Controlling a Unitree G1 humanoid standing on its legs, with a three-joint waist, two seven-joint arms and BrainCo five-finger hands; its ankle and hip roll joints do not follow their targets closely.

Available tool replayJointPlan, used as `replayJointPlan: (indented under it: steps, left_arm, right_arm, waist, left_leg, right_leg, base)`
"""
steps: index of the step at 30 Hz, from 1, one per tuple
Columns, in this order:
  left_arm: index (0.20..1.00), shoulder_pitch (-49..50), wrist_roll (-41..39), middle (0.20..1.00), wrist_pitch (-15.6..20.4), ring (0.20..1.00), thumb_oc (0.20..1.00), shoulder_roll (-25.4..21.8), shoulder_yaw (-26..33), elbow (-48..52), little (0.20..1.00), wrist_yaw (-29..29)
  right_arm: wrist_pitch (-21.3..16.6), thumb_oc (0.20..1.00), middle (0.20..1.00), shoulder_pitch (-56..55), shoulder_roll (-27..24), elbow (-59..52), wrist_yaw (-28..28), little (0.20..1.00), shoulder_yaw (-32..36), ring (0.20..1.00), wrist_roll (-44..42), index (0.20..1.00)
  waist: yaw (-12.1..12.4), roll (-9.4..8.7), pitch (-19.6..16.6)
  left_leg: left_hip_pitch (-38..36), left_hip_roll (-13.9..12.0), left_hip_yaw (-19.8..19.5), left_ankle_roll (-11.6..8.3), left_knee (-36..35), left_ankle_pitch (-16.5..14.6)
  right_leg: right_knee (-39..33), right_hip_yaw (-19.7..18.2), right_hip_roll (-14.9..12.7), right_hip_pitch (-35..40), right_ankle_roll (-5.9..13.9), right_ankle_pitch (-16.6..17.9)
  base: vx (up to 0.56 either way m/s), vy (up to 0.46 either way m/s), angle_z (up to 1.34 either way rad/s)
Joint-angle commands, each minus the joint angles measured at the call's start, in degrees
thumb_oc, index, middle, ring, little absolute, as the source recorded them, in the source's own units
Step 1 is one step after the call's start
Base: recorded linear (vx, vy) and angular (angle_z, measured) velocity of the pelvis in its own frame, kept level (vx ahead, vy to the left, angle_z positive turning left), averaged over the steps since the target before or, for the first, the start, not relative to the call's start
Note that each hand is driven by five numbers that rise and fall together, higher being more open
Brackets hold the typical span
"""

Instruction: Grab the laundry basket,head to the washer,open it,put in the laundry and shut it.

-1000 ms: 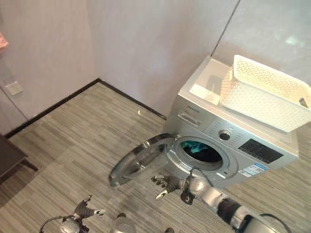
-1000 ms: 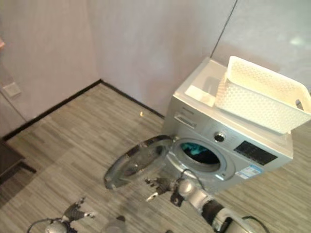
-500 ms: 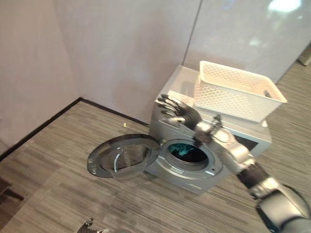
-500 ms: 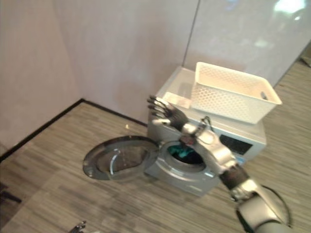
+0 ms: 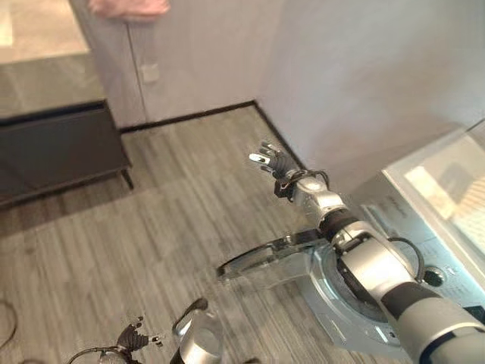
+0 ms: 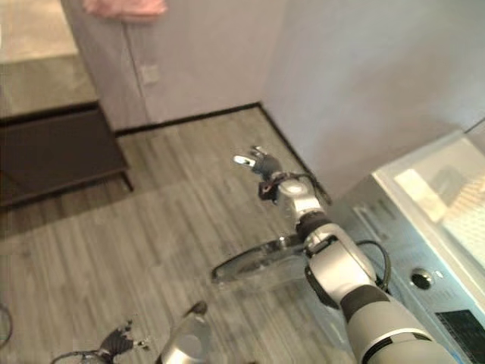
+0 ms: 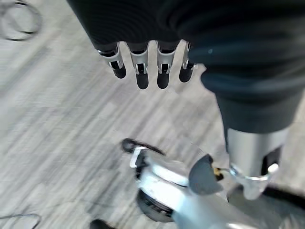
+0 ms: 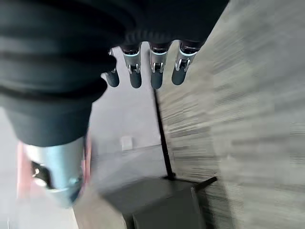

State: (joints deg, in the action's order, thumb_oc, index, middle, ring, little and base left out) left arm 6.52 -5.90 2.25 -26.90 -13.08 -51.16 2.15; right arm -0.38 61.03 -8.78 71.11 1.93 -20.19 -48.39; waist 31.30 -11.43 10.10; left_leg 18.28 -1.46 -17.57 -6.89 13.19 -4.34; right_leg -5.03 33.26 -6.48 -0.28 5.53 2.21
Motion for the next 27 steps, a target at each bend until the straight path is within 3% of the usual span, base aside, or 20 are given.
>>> replayJointPlan:
  steps: [1,7,13,20,22,23,26,27]
  left_arm:
    - [1.000,-2.5,0.3,1.000,0.3,1.000,1.000,-2.0,-6.6,-2.6,1.000,1.4]
    - [1.000,-6.3,1.4,1.000,0.0,1.000,1.000,-1.1,-10.5,0.7,1.000,3.2]
    - [1.000,-6.6,0.7,1.000,0.0,1.000,1.000,0.0,-10.6,4.7,1.000,4.5]
    - [1.000,-3.1,1.5,1.000,-0.1,1.000,1.000,2.6,-5.4,3.2,1.000,4.5]
    - [1.000,-2.5,1.6,1.000,0.0,1.000,1.000,2.6,-4.7,3.0,1.000,4.3]
    - [1.000,-1.6,1.9,1.000,0.1,1.000,1.000,2.8,-3.6,2.0,1.000,3.6]
    - [1.000,-0.8,2.1,1.000,0.4,1.000,1.000,2.9,-2.7,1.1,1.000,2.5]
    - [1.000,-0.7,2.1,1.000,0.6,1.000,1.000,2.9,-2.8,1.4,1.000,2.0]
  right_arm:
    - [-3.9,1.000,1.000,-0.3,1.9,-0.6,-3.6,1.000,3.5,1.000,-8.9,1.000]
    - [-6.0,1.000,1.000,-8.2,11.3,-1.1,-6.4,1.000,8.2,1.000,-18.4,1.000]
    - [-5.4,1.000,1.000,-16.4,13.1,-1.7,-6.5,1.000,7.6,1.000,-18.7,1.000]
    - [-1.7,1.000,1.000,-34.4,4.5,1.3,-3.8,1.000,10.1,1.000,-9.4,1.000]
    - [-1.5,1.000,1.000,-35.9,2.9,1.9,-3.5,1.000,11.1,1.000,-8.1,1.000]
    - [-1.3,1.000,1.000,-37.6,-1.4,3.7,-3.2,1.000,13.7,1.000,-5.1,1.000]
    - [-1.5,1.000,1.000,-38.4,-8.8,6.6,-3.3,1.000,18.4,1.000,-1.8,1.000]
    - [-1.6,1.000,1.000,-38.2,-11.7,7.8,-3.4,1.000,20.0,1.000,-0.6,1.000]
  waist:
    - [1.2,1.35,-0.7]
    - [2.4,3.62,1.7]
    - [1.5,5.20,1.8]
    - [-4.1,6.06,0.2]
    - [-4.8,6.10,-0.1]
    - [-6.4,5.96,-0.6]
    - [-8.0,6.10,-1.4]
    - [-8.1,6.69,-1.5]
  left_leg:
    - [-2.1,2.3,-0.2,2.94,-13.3,8.6]
    - [0.1,3.3,-1.6,2.84,-12.2,8.8]
    - [0.3,3.8,-2.1,2.57,-12.4,9.2]
    - [-2.4,2.1,0.5,2.86,-13.7,8.7]
    - [-2.7,1.8,0.9,2.87,-13.9,8.6]
    - [-3.3,1.4,1.8,2.83,-14.3,8.6]
    - [-4.0,0.9,2.7,2.69,-15.1,8.6]
    - [-3.3,1.0,3.0,2.98,-14.9,9.9]
  right_leg:
    - [7.1,-1.7,-1.1,5.3,1.15,-11.1]
    - [7.8,-0.3,-1.1,3.9,0.70,-12.1]
    - [8.3,0.0,-1.2,3.4,0.44,-12.7]
    - [8.8,-2.1,-2.2,3.4,0.88,-12.3]
    - [8.7,-2.3,-2.3,3.4,0.97,-12.1]
    - [8.4,-2.8,-2.5,3.6,1.08,-11.9]
    - [7.3,-3.4,-2.4,3.7,1.24,-11.5]
    - [6.8,-2.6,-2.7,3.3,1.38,-9.8]
  base:
    - [-0.02,0.006,0.30]
    - [-0.02,0.006,0.16]
    - [-0.02,0.026,0.09]
    - [0.00,0.033,-0.13]
    - [0.01,0.019,-0.38]
    - [0.01,0.006,-0.25]
    - [-0.02,0.015,-0.27]
    - [-0.09,0.058,-0.25]
